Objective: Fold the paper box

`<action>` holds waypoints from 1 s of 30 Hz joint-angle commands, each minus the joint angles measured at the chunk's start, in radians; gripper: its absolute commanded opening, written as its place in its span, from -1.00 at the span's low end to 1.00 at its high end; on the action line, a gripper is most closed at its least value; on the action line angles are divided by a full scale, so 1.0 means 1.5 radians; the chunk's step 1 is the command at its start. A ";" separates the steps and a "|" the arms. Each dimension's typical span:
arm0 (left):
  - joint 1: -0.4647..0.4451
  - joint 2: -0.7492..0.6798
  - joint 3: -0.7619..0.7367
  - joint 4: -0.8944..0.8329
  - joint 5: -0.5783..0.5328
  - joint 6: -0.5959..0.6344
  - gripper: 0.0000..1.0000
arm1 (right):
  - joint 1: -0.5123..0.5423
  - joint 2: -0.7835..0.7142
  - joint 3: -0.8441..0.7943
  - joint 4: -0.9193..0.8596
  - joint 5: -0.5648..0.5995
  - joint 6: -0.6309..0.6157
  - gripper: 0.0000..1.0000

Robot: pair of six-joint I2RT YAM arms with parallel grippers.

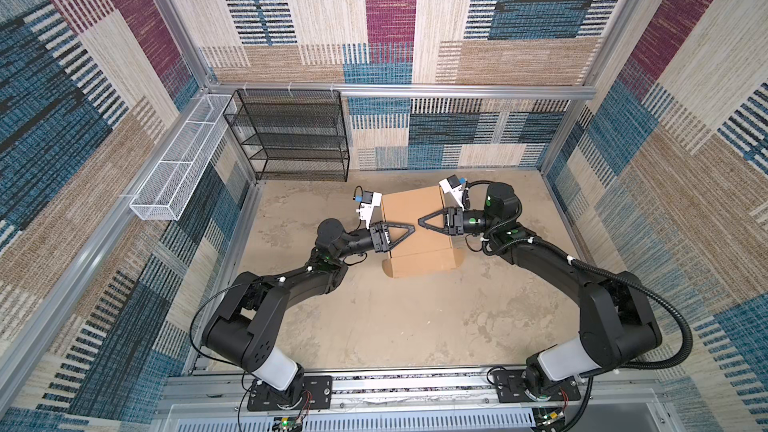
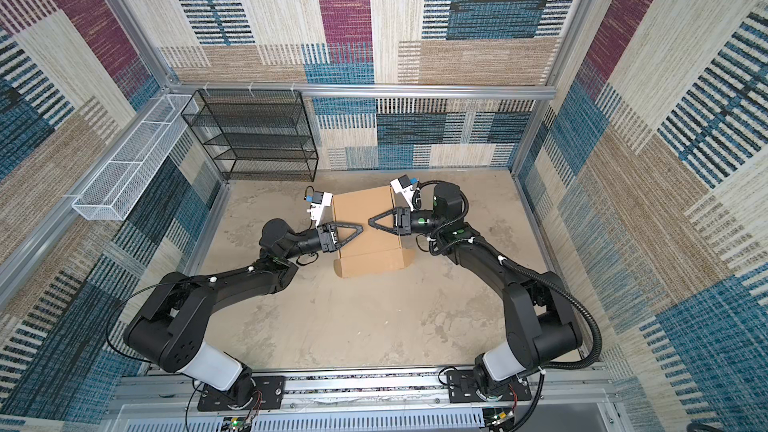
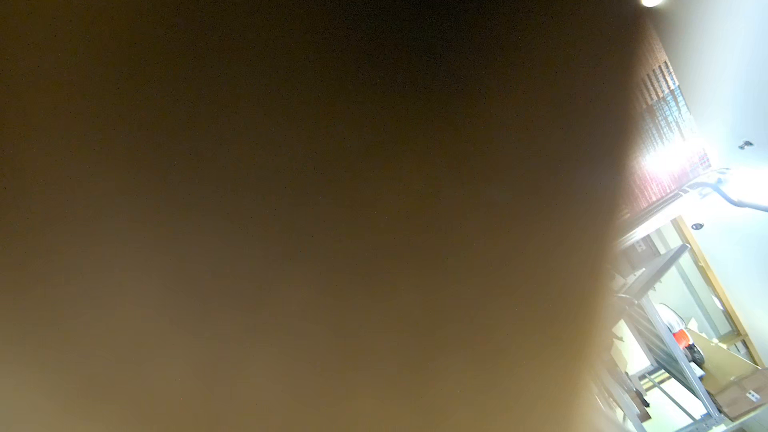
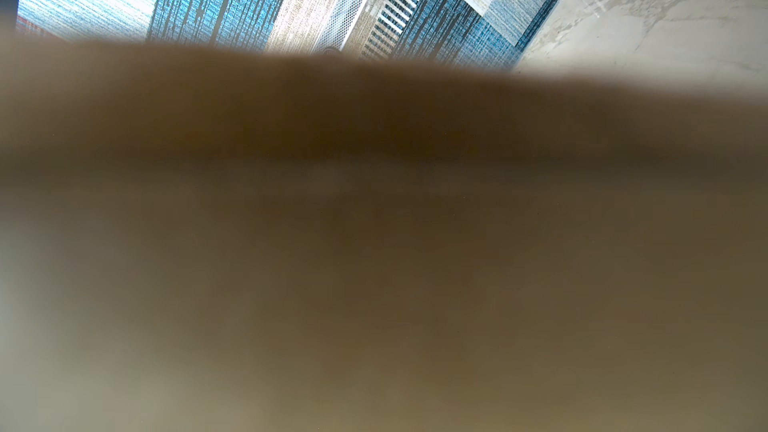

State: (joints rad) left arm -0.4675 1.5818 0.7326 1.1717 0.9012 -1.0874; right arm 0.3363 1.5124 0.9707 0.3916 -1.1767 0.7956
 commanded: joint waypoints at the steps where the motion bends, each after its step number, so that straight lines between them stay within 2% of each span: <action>1: -0.006 0.005 0.009 0.025 0.031 -0.011 0.93 | 0.004 -0.002 0.007 0.010 -0.010 -0.007 -0.05; 3: -0.006 0.011 0.013 0.031 0.034 -0.018 0.75 | 0.006 0.000 0.008 0.009 -0.010 -0.008 -0.05; 5: -0.006 0.020 0.018 0.046 0.038 -0.030 0.46 | 0.007 0.002 0.009 0.006 -0.009 -0.010 -0.05; 10: -0.007 0.034 0.024 0.069 0.042 -0.047 0.12 | 0.009 -0.001 0.016 -0.003 -0.007 -0.015 -0.05; 13: -0.008 0.034 0.023 0.069 0.044 -0.047 0.10 | 0.009 -0.001 0.021 -0.012 -0.006 -0.020 -0.05; 18: -0.007 0.034 0.024 0.070 0.043 -0.049 -0.15 | 0.011 0.003 0.024 -0.015 -0.003 -0.020 -0.05; 24: -0.007 0.031 0.026 0.074 0.043 -0.055 -0.09 | 0.016 0.007 0.025 -0.021 0.002 -0.024 -0.03; 27: -0.007 0.030 0.025 0.076 0.041 -0.058 -0.11 | 0.017 0.009 0.029 -0.031 0.009 -0.029 0.07; 30: -0.006 0.031 0.025 0.078 0.036 -0.061 -0.22 | 0.017 0.006 0.027 -0.037 0.013 -0.034 0.22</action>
State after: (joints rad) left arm -0.4652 1.6314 0.7586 1.2449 0.8970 -1.1728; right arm 0.3431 1.5200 1.0039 0.3515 -1.1675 0.7540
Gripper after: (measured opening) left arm 0.520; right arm 0.596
